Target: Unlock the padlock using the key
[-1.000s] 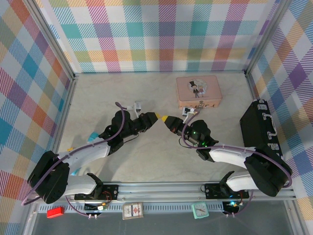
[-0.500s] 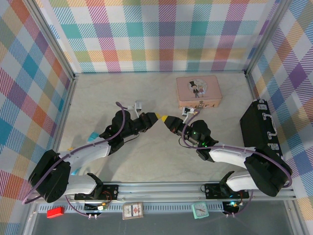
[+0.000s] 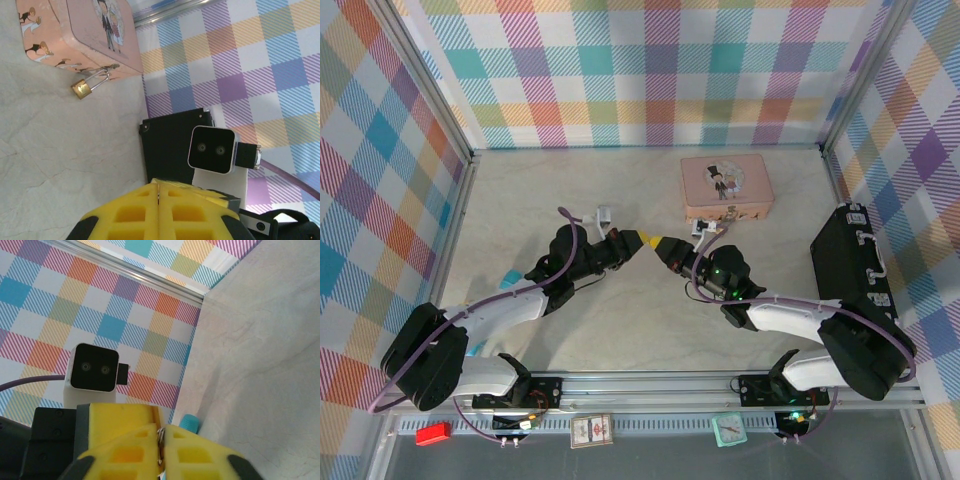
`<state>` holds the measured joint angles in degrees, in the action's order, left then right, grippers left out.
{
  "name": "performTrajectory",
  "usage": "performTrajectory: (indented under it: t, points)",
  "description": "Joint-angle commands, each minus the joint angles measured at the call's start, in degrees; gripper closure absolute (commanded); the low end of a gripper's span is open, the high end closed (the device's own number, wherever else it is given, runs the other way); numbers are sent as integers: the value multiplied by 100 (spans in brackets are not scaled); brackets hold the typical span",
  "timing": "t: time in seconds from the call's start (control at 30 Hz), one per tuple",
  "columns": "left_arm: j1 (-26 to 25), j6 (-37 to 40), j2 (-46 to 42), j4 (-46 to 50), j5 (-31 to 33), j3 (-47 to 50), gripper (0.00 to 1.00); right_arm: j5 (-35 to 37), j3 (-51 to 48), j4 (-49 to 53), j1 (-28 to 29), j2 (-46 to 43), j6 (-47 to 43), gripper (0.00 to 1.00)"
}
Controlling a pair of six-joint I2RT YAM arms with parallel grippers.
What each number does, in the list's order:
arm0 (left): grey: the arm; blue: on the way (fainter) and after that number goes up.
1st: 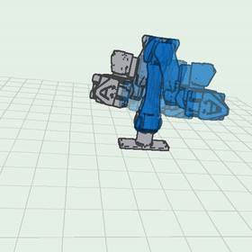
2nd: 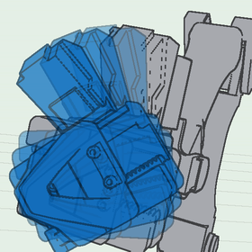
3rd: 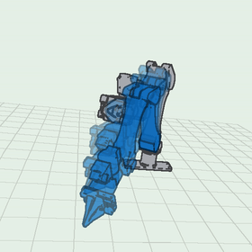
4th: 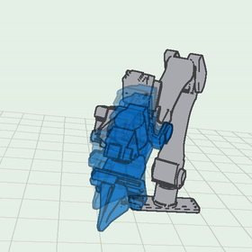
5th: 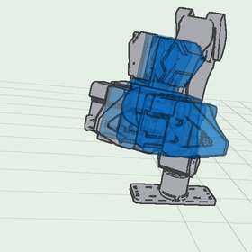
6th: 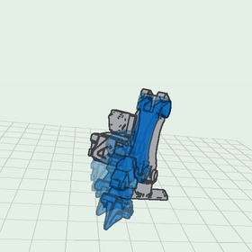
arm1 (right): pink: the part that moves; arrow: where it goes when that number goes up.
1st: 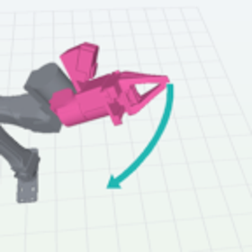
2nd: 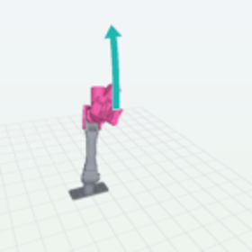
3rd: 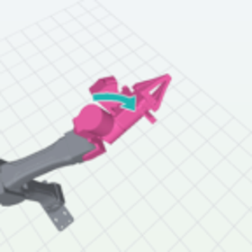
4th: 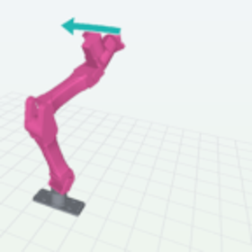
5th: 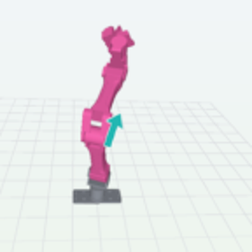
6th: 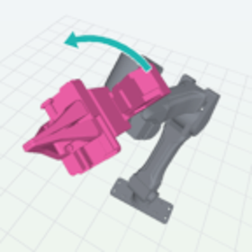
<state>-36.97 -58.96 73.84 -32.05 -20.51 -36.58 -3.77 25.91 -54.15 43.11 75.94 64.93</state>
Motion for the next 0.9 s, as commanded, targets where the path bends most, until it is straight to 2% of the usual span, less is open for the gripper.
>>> performTrajectory:
  t: [0.0, 0.03, 0.07, 0.13, 0.2, 0.37, 0.47, 0.57, 0.7, 0.87]
  points:
    - [33, 922, -434, 1035, 151, -424, 100, 240, 11, 435, 29, -242, -15, 58]
    - [36, 1380, -567, 1730, 344, -640, 100, 362, -2, 638, 29, -332, -22, 47]
    - [32, 1766, -670, 2308, 536, -830, 100, 436, -28, 737, 27, -396, -33, 43]
    - [32, 2456, -856, 3288, 916, -1171, 100, 496, -139, 648, 17, -472, -77, 42]
    - [32, 2845, -1008, 3716, 1037, -1335, 100, 372, -208, 336, 0, -435, -77, 43]
    - [32, 2944, -1155, 3705, 528, -1461, 100, -214, -235, -911, 3, -8, -59, 44]
    - [32, 2857, -1137, 3521, 134, -1466, 100, -431, -324, -1902, -4, 269, -102, 44]
    - [33, 2803, -1153, 3496, -2, -1479, 100, -492, -481, -2639, -5, 446, -76, 43]
    - [32, 2721, -1089, 3400, -192, -1526, 100, -1082, -288, -2642, -22, 447, -226, 44]
    - [32, 2569, -979, 3166, -373, -1498, 100, -1200, -219, -2575, -22, 482, -220, 47]
